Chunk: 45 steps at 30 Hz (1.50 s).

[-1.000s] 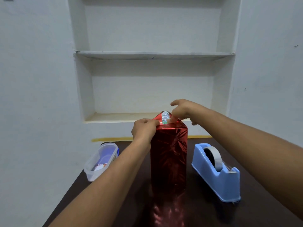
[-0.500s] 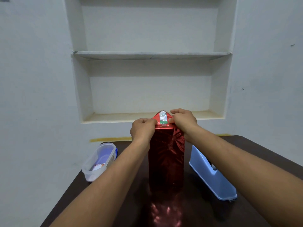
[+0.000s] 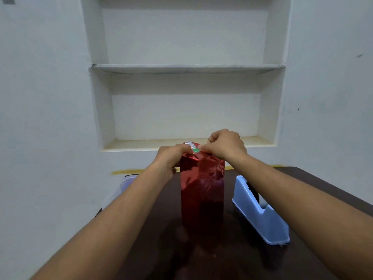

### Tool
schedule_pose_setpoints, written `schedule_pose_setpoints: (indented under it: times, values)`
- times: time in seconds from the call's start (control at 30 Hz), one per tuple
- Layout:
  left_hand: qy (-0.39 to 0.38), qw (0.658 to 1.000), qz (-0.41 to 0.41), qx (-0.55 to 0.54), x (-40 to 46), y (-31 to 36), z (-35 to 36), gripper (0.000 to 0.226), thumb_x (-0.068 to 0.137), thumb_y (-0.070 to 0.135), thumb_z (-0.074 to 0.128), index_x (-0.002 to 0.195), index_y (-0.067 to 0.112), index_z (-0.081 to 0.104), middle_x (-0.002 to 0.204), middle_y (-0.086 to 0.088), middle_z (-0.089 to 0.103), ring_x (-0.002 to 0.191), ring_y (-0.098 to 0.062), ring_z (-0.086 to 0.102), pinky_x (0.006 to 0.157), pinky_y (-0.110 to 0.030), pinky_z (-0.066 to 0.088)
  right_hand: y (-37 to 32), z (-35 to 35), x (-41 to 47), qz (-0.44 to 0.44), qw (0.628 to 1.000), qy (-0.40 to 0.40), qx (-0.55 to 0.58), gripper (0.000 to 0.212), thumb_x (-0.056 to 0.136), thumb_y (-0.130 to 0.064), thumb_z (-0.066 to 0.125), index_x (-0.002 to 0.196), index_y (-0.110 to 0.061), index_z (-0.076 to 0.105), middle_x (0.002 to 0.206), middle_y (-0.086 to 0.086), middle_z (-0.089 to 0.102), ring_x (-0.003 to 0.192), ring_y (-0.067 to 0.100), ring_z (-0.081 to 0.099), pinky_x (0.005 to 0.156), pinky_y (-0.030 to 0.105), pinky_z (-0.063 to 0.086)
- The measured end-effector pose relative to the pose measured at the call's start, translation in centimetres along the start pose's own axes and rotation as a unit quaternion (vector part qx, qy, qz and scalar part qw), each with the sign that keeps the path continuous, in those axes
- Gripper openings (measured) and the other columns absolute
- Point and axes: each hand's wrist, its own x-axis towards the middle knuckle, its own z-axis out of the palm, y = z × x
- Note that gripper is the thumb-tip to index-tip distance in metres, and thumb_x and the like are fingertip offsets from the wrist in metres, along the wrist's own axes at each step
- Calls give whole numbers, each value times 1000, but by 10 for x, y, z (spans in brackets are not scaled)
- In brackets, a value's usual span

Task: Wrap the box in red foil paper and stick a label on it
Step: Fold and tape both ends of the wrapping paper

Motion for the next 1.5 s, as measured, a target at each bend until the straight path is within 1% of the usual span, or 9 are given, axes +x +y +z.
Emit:
schedule_pose_setpoints:
  times: [0.13, 0.23, 0.43, 0.6, 0.8, 1.03, 1.2, 1.33, 1.5]
  values:
    - [-60, 997, -12, 49, -8, 3, -7, 15, 76, 19, 74, 91, 16, 76, 82, 0, 71, 63, -17, 67, 76, -31, 58, -10, -5, -1, -85, 994, -15, -71, 25, 78, -52, 82, 70, -30, 72, 84, -9, 69, 94, 20, 68, 87, 41, 58]
    - [-57, 997, -6, 56, -10, 5, -6, 9, 80, 19, 69, 87, 13, 71, 70, 0, 63, 55, -18, 64, 59, -26, 57, -20, -5, -9, -106, 985, -58, -121, 15, 88, -46, 72, 88, -32, 77, 93, -6, 68, 102, 22, 64, 95, 45, 54]
    - [-40, 997, 25, 62, -15, 10, -3, 9, 84, 8, 60, 88, 6, 68, 67, -6, 71, 55, -24, 68, 66, -33, 55, -27, -15, -40, -92, 982, -135, -95, 44, 67, -49, 56, 99, -28, 79, 98, -1, 71, 98, 24, 63, 95, 46, 50]
    - [-15, 994, 68, 90, -13, 14, -7, 22, 87, 10, 58, 105, 21, 65, 76, -7, 78, 56, -21, 70, 54, -23, 41, -10, -3, -59, -147, 965, -129, -176, 63, 78, -63, 62, 138, -47, 53, 122, -15, 62, 133, 19, 41, 105, 57, 33]
    - [-100, 953, 207, 198, -15, 24, -24, 18, 85, 34, 81, 100, 24, 78, 70, 9, 65, 71, -10, 60, 64, -26, 43, 8, 1, -54, -160, 980, -112, -47, 46, 84, -27, 60, 128, -40, 65, 145, -12, 53, 156, 11, 15, 114, 55, 23]
    - [-145, 852, 297, 406, -7, 36, -30, 62, 77, 42, 90, 133, 38, 63, 122, 5, 55, 104, -14, 56, 84, -29, 46, 27, 4, -39, -111, 961, -146, 207, 42, 40, -29, 66, 79, -34, 82, 141, 2, 60, 124, 18, 55, 100, 38, 44]
    - [-197, 848, 265, 414, 0, 53, -25, 36, 84, 37, 85, 117, 28, 75, 84, 5, 68, 77, -12, 62, 72, -28, 48, 38, 3, -35, -156, 932, -168, 279, 44, 42, -7, 58, 83, -5, 75, 84, -9, 68, 75, 8, 59, 68, 26, 44]
    - [-207, 845, 270, 413, 1, 60, -20, 18, 88, 40, 81, 94, 24, 81, 70, 10, 67, 63, -2, 56, 60, -18, 42, 43, 4, -33, -148, 929, -127, 315, 53, 39, -8, 56, 89, 0, 73, 97, -4, 61, 78, 3, 58, 70, 20, 45]
    - [-228, 863, 249, 376, 7, 59, -15, 17, 90, 36, 80, 97, 21, 81, 87, 7, 77, 82, -3, 66, 82, -25, 50, 50, 4, -33, -154, 898, -114, 397, 80, 41, -3, 52, 117, -23, 69, 87, 8, 61, 76, 13, 59, 61, 19, 48]
